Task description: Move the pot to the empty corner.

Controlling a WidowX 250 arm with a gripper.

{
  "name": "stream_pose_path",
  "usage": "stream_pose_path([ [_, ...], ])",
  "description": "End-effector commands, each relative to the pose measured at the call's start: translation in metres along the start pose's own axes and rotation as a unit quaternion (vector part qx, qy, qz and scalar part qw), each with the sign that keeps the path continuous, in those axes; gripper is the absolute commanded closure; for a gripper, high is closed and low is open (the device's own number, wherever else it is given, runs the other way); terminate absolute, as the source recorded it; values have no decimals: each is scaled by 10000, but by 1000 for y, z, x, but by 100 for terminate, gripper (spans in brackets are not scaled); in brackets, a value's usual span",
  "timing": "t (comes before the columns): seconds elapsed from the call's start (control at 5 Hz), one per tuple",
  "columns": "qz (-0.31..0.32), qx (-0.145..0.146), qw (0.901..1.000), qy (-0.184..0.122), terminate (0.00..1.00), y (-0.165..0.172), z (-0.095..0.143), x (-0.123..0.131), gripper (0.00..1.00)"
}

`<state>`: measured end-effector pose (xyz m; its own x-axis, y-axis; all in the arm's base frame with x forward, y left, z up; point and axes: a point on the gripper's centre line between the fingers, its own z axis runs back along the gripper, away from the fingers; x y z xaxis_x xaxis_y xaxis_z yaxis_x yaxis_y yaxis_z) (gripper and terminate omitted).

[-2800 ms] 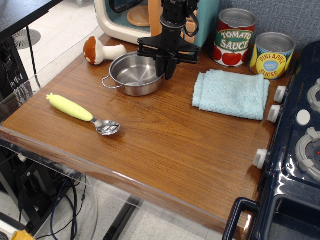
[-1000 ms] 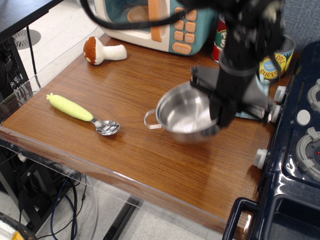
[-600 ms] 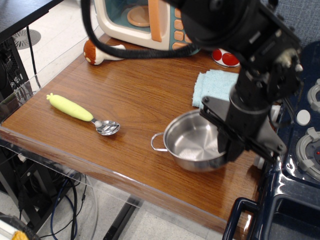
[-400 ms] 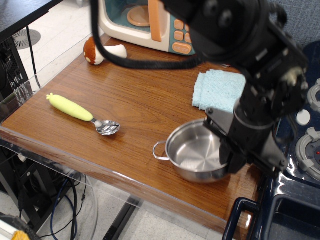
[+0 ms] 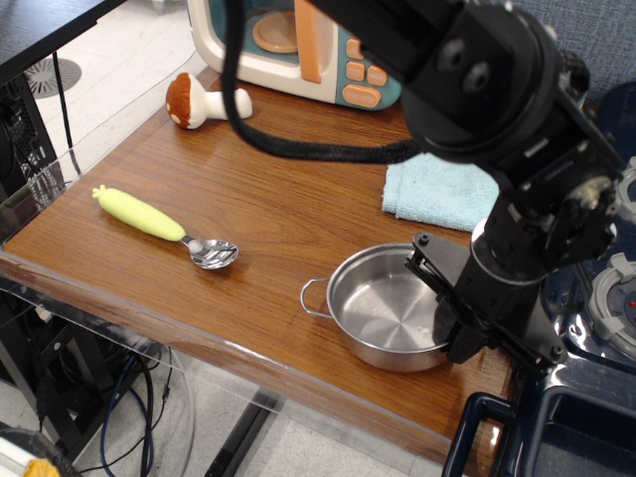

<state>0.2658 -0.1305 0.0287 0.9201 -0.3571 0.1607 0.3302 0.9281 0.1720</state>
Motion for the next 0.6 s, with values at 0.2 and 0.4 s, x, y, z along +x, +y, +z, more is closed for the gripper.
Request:
stream_pose_path([
  [0.2,186,51,9995,-255,0,13,15,1,0],
  [0.4,309,-88,9980,-551,0,16,34,6,0],
])
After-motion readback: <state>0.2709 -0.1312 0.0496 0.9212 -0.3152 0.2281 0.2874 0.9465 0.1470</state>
